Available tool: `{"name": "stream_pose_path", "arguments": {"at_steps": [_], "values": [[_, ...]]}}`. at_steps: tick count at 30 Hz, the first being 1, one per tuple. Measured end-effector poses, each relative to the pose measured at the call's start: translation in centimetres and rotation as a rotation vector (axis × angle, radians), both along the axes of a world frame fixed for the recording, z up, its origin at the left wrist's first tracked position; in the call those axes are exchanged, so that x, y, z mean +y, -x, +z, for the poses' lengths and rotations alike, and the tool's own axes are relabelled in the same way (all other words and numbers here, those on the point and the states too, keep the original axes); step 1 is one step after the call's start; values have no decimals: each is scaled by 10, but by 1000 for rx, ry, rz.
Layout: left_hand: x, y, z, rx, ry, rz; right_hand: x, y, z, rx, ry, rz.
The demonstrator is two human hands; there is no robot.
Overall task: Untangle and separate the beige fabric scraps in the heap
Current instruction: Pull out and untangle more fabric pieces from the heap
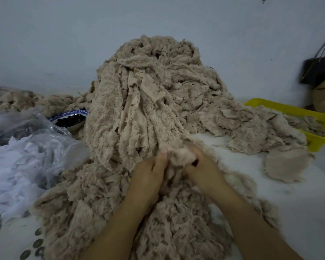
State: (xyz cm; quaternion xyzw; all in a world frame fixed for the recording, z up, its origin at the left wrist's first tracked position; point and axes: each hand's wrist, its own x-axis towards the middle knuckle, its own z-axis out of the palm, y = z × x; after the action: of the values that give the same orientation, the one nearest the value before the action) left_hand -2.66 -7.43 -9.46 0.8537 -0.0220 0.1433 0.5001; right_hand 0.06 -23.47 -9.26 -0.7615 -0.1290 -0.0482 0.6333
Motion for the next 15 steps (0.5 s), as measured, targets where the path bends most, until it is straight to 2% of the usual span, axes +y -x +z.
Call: {"name": "stream_pose_path", "arguments": {"at_steps": [2,3,4,5,7,10,12,15], "values": [[1,-2,-1,-53,57,6,-16,-8,11,48,-735,27],[2,-3,-2,-81,66,-2,-23,-13,13,81,-1041,35],[2,-4,-4,-104,39,1,-28,-15,11,131,-1168,6],[2,-6,-5,-119,-12,11,-26,-13,9,219,-1108,-21],[0,-11,-7,-120,-136,29,-14,-12,-6,316,-709,-74],[-4,-16,-12,-2,-244,63,3,-12,-24,200,-148,-160],[-5,-19,-15,81,-266,89,8,-12,-27,156,24,-171],[-3,-20,-17,23,-213,45,9,-8,-25,215,43,-161]]}}
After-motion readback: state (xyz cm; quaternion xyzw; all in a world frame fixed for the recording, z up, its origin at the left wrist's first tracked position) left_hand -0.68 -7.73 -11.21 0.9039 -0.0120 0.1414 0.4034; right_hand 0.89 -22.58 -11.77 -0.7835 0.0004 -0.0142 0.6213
